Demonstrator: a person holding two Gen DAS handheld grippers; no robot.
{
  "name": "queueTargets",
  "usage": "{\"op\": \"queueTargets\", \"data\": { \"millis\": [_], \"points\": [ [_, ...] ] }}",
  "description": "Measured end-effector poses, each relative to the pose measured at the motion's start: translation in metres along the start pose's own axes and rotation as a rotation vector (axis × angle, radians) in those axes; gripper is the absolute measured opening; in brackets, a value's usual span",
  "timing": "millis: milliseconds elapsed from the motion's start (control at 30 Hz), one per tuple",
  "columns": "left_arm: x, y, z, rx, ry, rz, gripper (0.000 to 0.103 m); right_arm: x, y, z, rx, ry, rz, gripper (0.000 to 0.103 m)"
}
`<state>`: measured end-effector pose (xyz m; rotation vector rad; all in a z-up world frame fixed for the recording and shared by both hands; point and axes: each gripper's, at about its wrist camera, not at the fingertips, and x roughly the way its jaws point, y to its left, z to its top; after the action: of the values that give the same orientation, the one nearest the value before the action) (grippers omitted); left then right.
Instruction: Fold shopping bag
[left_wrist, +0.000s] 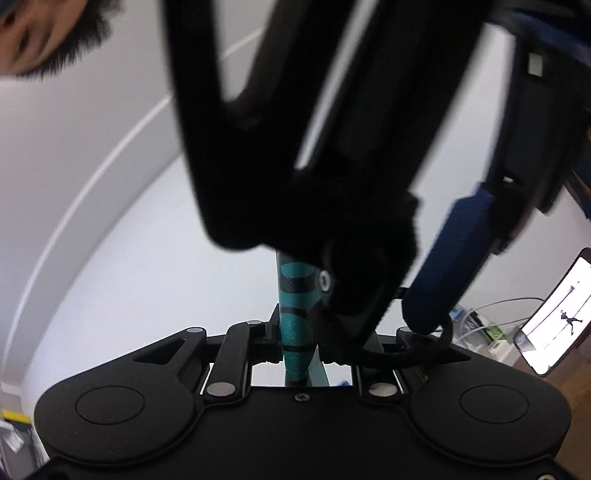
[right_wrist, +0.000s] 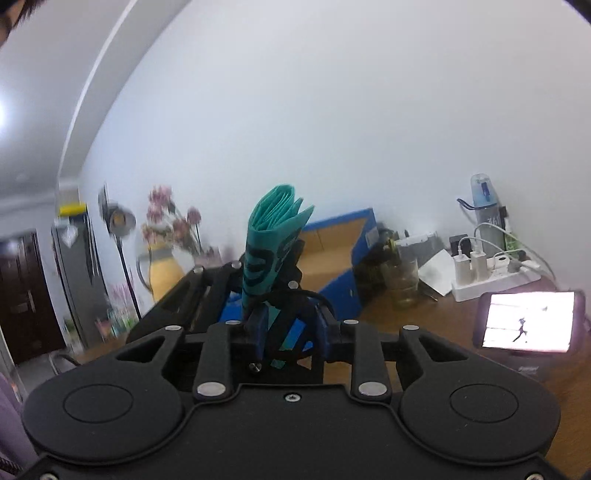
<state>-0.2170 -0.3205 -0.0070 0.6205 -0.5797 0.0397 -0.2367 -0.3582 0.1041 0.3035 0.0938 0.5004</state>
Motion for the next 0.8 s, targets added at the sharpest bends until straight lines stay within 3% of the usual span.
{"op": "queueTargets", "data": {
  "millis": [100, 200, 300, 433, 533, 800],
  "points": [
    [-0.006, 0.008, 0.004, -0.096, 0.026, -0.114, 0.016, -0.001, 0.005, -0.008, -0.060, -0.041, 0.019, 0.035],
    [-0.022, 0.006, 0.006, -0.093, -0.025, -0.183, 0.016, -0.002, 0.012, -0.012, -0.149, -0.075, 0.021, 0.037],
    [-0.032, 0.000, 0.010, -0.080, -0.048, -0.190, 0.016, -0.003, 0.017, -0.012, -0.202, -0.101, 0.014, 0.037],
    [-0.020, 0.001, 0.018, -0.133, 0.065, -0.175, 0.016, -0.016, 0.022, -0.011, -0.208, -0.186, 0.004, 0.037],
    [-0.024, -0.009, 0.025, -0.087, 0.072, -0.146, 0.016, -0.023, 0.023, -0.005, -0.175, -0.227, 0.004, 0.037],
    [-0.068, -0.058, 0.029, 0.143, -0.084, -0.124, 0.013, -0.007, 0.000, 0.004, 0.072, -0.125, -0.026, 0.037]
  ]
}}
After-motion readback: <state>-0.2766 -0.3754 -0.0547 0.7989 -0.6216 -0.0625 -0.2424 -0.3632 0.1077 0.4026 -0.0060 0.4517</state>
